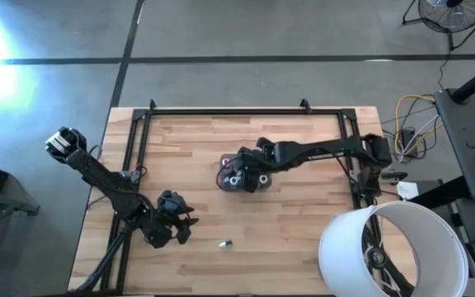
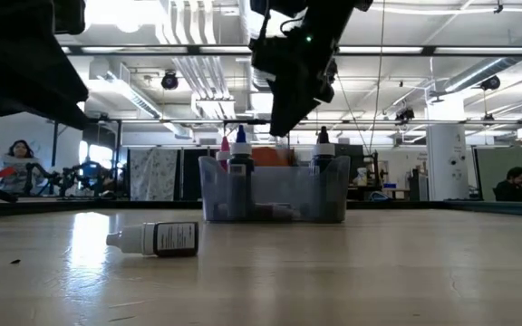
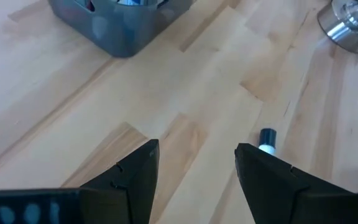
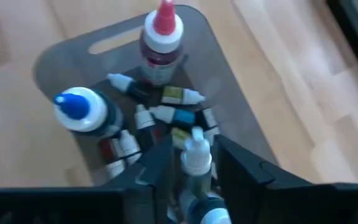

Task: Pick & Place food coloring
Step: Put the small dark green food coloring bottle in the black bin, then put the small black food coloring bottle in the black bin

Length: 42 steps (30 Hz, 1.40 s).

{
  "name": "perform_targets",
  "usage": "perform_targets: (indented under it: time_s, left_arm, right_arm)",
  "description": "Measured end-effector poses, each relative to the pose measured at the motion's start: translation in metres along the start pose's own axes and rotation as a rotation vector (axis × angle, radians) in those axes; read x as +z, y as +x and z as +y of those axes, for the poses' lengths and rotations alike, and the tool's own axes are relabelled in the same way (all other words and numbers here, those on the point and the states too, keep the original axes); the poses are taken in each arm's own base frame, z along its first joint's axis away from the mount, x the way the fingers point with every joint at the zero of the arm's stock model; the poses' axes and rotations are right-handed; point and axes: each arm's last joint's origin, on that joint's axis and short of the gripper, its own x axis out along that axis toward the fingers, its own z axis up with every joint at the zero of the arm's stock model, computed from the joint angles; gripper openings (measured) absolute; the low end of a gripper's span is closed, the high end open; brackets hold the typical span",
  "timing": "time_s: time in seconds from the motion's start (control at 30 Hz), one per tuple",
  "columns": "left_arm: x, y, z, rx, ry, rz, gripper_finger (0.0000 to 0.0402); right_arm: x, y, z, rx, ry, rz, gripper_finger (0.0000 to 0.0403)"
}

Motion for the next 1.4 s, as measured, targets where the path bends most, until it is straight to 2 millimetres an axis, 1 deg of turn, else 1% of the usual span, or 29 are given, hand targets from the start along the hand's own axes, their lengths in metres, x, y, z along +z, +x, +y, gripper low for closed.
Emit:
perform_targets:
  time_s: [0.07, 0.17, 0.3, 0.4, 0.53, 0.6, 0.7, 0.77, 0.87, 1.1, 1.27, 1.4]
  left_arm:
    - [0.001, 0.001, -0.001, -0.006, -0.011, -0.006, 0.0188]
    - [0.003, 0.002, -0.004, -0.036, 0.008, -0.007, 0.0188]
    - [0.004, 0.007, -0.012, -0.112, 0.133, 0.011, 0.0188]
    - [0.004, 0.018, -0.019, -0.165, 0.191, 0.027, 0.0188]
    - [-0.001, 0.044, -0.024, -0.196, 0.211, 0.126, 0.0188]
    - [-0.006, 0.055, -0.031, -0.216, 0.245, 0.169, 0.0188]
    - [-0.013, 0.068, -0.047, -0.231, 0.342, 0.197, 0.0188]
    - [-0.017, 0.075, -0.057, -0.245, 0.39, 0.214, 0.0188]
    - [-0.023, 0.085, -0.069, -0.243, 0.419, 0.225, 0.0188]
    - [-0.032, 0.105, -0.077, -0.166, 0.425, 0.202, 0.0188]
    - [-0.035, 0.111, -0.077, -0.137, 0.429, 0.221, 0.0186]
    - [-0.033, 0.115, -0.075, -0.12, 0.422, 0.224, 0.0163]
  right_arm:
    - [0.002, -0.001, -0.002, 0.022, -0.005, -0.004, 0.0136]
    - [0.002, -0.005, 0.002, 0.03, -0.045, -0.014, 0.0175]
    - [0.002, -0.026, 0.011, 0.058, -0.098, -0.06, 0.0216]
    - [-0.009, -0.04, 0.025, 0.068, -0.149, -0.049, 0.0236]
    - [-0.031, -0.052, 0.045, 0.012, -0.192, 0.008, 0.0253]
    - [-0.041, -0.057, 0.054, -0.001, -0.204, 0.027, 0.026]
    - [-0.057, -0.06, 0.068, -0.003, -0.213, 0.046, 0.0267]
    - [-0.067, -0.059, 0.074, -0.01, -0.197, 0.054, 0.0269]
    - [-0.079, -0.056, 0.078, -0.033, -0.169, 0.067, 0.0269]
    - [-0.103, -0.05, 0.086, -0.103, -0.114, 0.057, 0.0261]
    - [-0.109, -0.051, 0.089, -0.122, -0.11, 0.036, 0.026]
    - [-0.11, -0.052, 0.09, -0.122, -0.108, 0.034, 0.0257]
